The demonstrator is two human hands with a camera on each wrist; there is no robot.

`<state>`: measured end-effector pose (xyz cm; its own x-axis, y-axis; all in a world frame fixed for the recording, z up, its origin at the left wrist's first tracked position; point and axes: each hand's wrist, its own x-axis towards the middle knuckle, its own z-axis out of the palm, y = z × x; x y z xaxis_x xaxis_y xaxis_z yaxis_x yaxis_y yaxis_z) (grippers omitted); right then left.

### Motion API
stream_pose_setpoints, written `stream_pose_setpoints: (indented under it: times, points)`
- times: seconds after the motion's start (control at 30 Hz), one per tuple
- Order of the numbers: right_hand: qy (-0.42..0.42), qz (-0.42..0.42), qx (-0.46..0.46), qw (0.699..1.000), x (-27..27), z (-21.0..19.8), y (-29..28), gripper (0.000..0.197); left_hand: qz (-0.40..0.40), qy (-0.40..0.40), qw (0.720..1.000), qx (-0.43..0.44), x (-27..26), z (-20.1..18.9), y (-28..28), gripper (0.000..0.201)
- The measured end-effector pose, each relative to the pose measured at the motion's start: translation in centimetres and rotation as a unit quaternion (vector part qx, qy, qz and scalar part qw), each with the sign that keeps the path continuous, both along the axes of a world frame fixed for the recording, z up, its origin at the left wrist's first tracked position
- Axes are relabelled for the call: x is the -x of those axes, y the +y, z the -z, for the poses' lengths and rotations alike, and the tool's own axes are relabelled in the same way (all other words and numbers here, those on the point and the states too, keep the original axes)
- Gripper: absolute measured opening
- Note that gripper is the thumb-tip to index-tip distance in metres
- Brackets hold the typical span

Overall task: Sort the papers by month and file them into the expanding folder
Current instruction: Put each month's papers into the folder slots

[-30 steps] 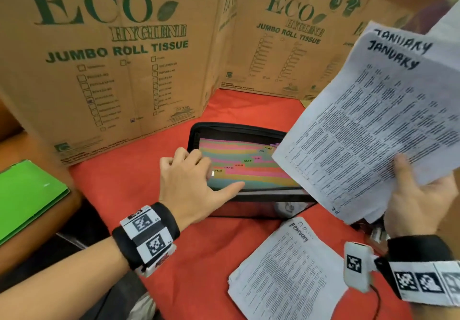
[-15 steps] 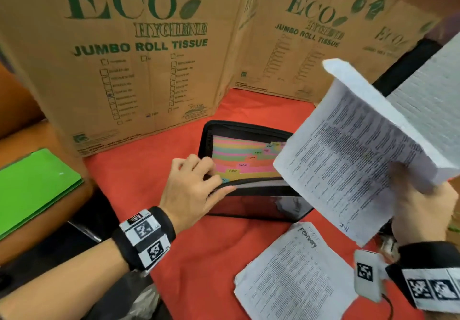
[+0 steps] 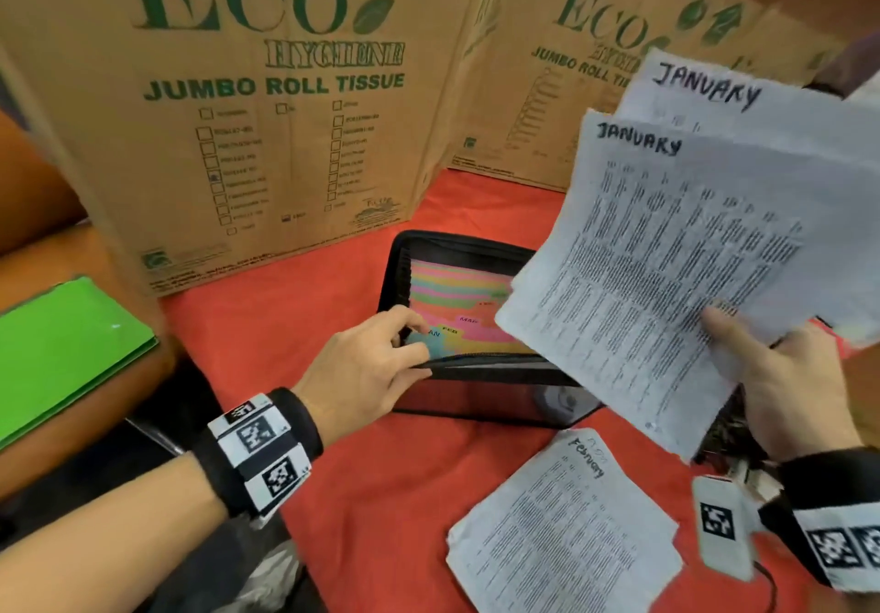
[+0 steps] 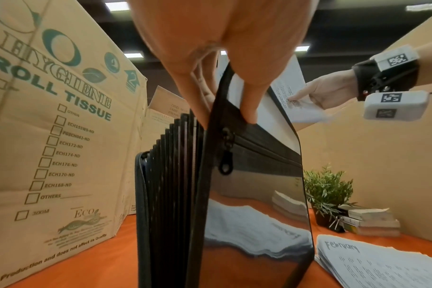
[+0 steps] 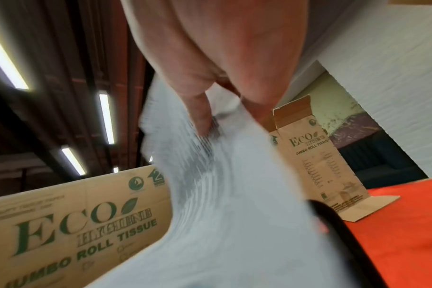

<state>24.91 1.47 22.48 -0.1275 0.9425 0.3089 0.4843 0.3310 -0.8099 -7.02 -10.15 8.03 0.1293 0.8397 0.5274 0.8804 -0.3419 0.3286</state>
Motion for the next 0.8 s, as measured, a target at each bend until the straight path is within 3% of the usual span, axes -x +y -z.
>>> stream_pose_setpoints:
  times: [0.1, 0.17, 0.27, 0.33, 0.5, 0.57, 0.67, 0.8]
  points:
    - [0.022, 0.004, -0.031, 0.999, -0.9, -0.3, 1.6, 0.008, 0.007, 0.033, 0.999, 0.033, 0.4, -1.2, 0.1, 0.017]
    - [0.045, 0.001, -0.047, 0.998, -0.6, -1.0, 1.8, 0.021, 0.002, 0.067, 0.996, 0.050, 0.8, -1.8, 0.2, 0.020]
    - [0.040, 0.015, -0.047, 0.998, 0.5, -1.9, 1.7, 0.014, -0.010, 0.120, 0.991, 0.050, 1.0, -2.6, 0.4, 0.027]
    - [0.035, 0.025, -0.068, 0.997, 1.1, -2.3, 1.8, 0.020, -0.011, 0.149, 0.988, 0.030, 0.8, -2.9, 0.7, 0.023]
    - [0.055, 0.071, -0.145, 0.985, 2.1, -3.6, 1.5, 0.042, 0.116, 0.151, 0.982, -0.001, 0.8, -2.5, 1.9, 0.009]
    - [0.070, 0.072, -0.156, 0.983, 2.4, -4.3, 1.3, 0.039, 0.143, 0.163, 0.976, 0.015, 1.3, -2.5, 2.6, 0.016]
    - [0.009, -0.002, -0.075, 0.997, 3.0, -4.7, 0.6, 0.012, 0.147, 0.221, 0.964, 0.026, 1.9, -3.1, 3.4, 0.022]
    - [-0.038, -0.052, 0.005, 0.998, 3.3, -3.9, -0.1, 0.024, 0.155, 0.236, 0.958, 0.043, 2.3, -3.2, 3.9, 0.022]
